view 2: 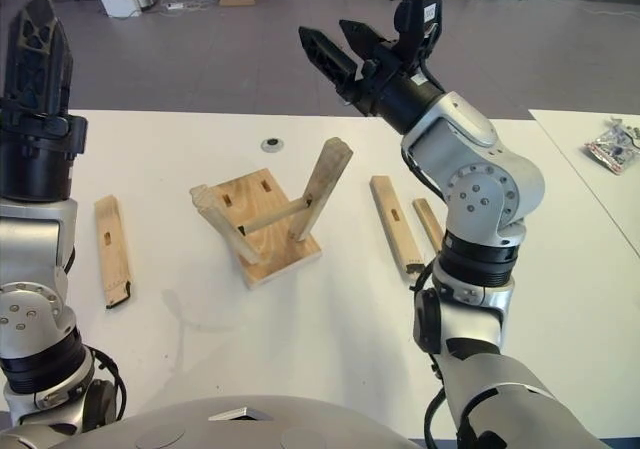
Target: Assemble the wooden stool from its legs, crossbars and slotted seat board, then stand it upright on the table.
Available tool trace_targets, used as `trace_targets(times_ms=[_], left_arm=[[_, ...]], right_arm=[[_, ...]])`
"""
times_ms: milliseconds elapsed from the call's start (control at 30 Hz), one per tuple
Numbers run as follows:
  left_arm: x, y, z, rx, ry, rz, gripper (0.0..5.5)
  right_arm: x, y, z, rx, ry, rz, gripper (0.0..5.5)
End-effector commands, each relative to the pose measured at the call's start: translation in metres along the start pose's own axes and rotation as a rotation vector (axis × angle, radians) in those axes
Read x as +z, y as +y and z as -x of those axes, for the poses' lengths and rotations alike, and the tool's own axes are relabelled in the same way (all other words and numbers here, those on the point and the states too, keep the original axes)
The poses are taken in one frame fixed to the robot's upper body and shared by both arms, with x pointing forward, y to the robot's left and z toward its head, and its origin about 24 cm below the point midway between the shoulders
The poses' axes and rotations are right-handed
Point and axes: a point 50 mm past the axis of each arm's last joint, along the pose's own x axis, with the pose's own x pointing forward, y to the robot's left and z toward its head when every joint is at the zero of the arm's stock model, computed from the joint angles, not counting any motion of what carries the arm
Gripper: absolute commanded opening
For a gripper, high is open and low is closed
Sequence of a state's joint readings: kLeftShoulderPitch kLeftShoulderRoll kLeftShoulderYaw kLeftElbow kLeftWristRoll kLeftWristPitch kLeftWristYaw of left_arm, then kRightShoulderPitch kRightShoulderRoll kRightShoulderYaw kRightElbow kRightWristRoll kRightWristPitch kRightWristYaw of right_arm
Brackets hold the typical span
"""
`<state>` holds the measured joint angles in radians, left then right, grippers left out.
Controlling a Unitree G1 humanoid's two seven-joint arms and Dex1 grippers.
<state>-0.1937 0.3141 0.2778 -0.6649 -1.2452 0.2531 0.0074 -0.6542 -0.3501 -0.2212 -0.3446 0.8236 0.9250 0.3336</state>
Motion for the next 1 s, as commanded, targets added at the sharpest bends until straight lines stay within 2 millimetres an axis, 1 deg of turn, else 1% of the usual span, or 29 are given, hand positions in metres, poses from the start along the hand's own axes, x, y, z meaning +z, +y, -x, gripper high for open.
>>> trace_targets(times_ms=[33,133,200,233,267,333,367,400,433,467,500,533,600,633,700,767,800,867,933,1000], left_arm=[[-0.009,0.011,0.008,0.065,0.022,-0.046,3.66],[-0.010,0.016,0.012,0.091,0.012,-0.061,3.66],[-0.009,0.019,0.014,0.101,0.004,-0.069,3.66],[-0.009,0.020,0.014,0.102,-0.002,-0.070,3.66],[-0.010,0.020,0.014,0.101,-0.002,-0.070,3.66],[-0.014,0.023,0.014,0.099,0.010,-0.075,3.66],[-0.016,0.025,0.013,0.092,0.028,-0.087,3.66],[-0.019,0.028,0.013,0.085,0.049,-0.107,3.66],[-0.024,0.035,0.011,0.076,0.091,-0.149,3.66],[-0.032,0.050,0.009,0.088,0.166,-0.216,3.66],[-0.038,0.067,0.007,0.093,0.239,-0.323,3.66],[-0.045,0.089,0.006,0.113,0.352,-0.457,3.66],[-0.054,0.125,0.010,0.168,0.510,-0.640,3.66],[-0.058,0.138,0.018,0.180,0.575,-0.684,3.66],[-0.067,0.151,0.032,0.170,0.652,-0.719,3.66],[-0.077,0.157,0.042,0.167,0.688,-0.703,3.66],[-0.081,0.159,0.044,0.156,0.711,-0.710,3.66],[-0.091,0.160,0.048,0.087,0.787,-0.765,3.66],[-0.101,0.157,0.051,0.015,0.849,-0.811,3.66],[-0.109,0.154,0.053,-0.034,0.888,-0.838,3.66]], right_arm=[[-0.035,-0.001,0.024,0.010,0.207,-0.014,3.84],[-0.055,-0.005,0.037,-0.004,0.304,-0.019,3.84],[-0.062,-0.010,0.042,-0.021,0.335,-0.014,3.84],[-0.061,-0.019,0.044,-0.049,0.342,0.008,3.84],[-0.058,-0.035,0.045,-0.111,0.345,0.065,3.84],[-0.040,-0.066,0.043,-0.281,0.281,0.192,3.84],[-0.029,-0.075,0.039,-0.338,0.218,0.220,3.84],[-0.022,-0.078,0.035,-0.363,0.165,0.233,3.84],[-0.019,-0.076,0.030,-0.355,0.122,0.222,3.84],[-0.020,-0.071,0.028,-0.326,0.096,0.209,3.84],[-0.024,-0.067,0.028,-0.306,0.086,0.198,3.84],[-0.026,-0.066,0.029,-0.302,0.083,0.191,3.84],[-0.027,-0.072,0.034,-0.337,0.076,0.191,3.84],[-0.028,-0.080,0.038,-0.379,0.081,0.197,3.84],[-0.028,-0.095,0.050,-0.473,0.070,0.208,3.84],[-0.025,-0.111,0.064,-0.596,0.030,0.211,3.84],[-0.027,-0.117,0.070,-0.640,0.036,0.220,3.84],[-0.039,-0.122,0.074,-0.673,0.132,0.313,3.84],[-0.060,-0.116,0.068,-0.597,0.291,0.516,3.84],[-0.086,-0.109,0.061,-0.479,0.444,0.711,3.84]])
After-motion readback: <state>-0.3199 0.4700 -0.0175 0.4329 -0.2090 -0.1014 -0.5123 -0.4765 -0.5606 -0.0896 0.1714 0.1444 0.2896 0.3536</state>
